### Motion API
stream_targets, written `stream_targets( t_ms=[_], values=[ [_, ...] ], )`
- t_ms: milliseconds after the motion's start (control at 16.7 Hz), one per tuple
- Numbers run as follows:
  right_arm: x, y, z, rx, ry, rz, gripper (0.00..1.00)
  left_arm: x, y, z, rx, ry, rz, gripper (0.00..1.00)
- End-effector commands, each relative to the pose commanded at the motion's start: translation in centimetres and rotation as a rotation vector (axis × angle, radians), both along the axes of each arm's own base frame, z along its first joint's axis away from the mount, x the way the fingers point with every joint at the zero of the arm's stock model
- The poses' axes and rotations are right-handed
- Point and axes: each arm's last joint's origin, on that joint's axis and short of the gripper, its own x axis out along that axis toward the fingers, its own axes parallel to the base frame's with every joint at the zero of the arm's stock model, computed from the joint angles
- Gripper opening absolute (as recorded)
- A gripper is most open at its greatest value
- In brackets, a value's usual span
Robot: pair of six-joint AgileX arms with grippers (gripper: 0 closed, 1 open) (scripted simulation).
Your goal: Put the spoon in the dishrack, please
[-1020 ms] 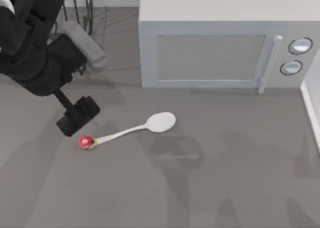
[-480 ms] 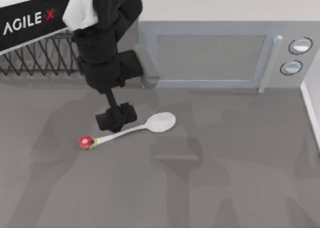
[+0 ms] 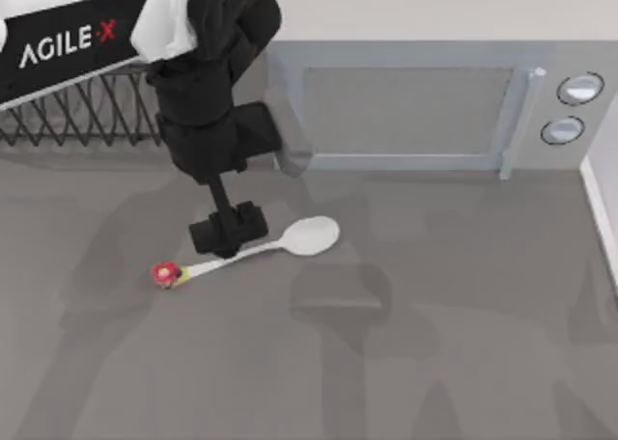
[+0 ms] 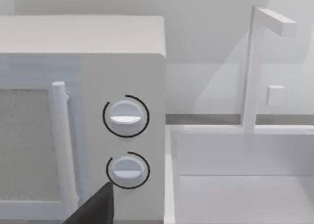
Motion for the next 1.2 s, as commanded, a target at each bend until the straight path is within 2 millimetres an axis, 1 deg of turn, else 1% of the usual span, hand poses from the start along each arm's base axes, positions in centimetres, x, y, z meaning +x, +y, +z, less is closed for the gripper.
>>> stream_targets(
  t_ms=[120,360,480,600,780,1200],
  values=[
    [0.0,0.0,0.0,0.000,0.000,0.000,1.00,0.1,-0.1,-1.7,0.001,0.003,-0.003,1.00],
    [0.0,0.0,0.0,0.000,0.000,0.000,1.00,0.3,-0.2,-6.5,-0.004,-0.008,-0.002,1.00],
    [0.0,0.0,0.0,0.000,0.000,0.000,1.00,0.1,-0.2,-8.5,-0.003,-0.005,-0.003,1.00],
    [0.0,0.0,0.0,0.000,0.000,0.000,1.00,-0.1,-0.1,-9.4,-0.001,-0.001,-0.003,1.00],
    [0.0,0.0,0.0,0.000,0.000,0.000,1.00,-0.1,-0.1,-9.5,-0.001,-0.001,-0.003,1.00],
    [0.0,0.0,0.0,0.000,0.000,0.000,1.00,-0.1,-0.1,-9.5,-0.001,-0.001,-0.003,0.47]
  ],
)
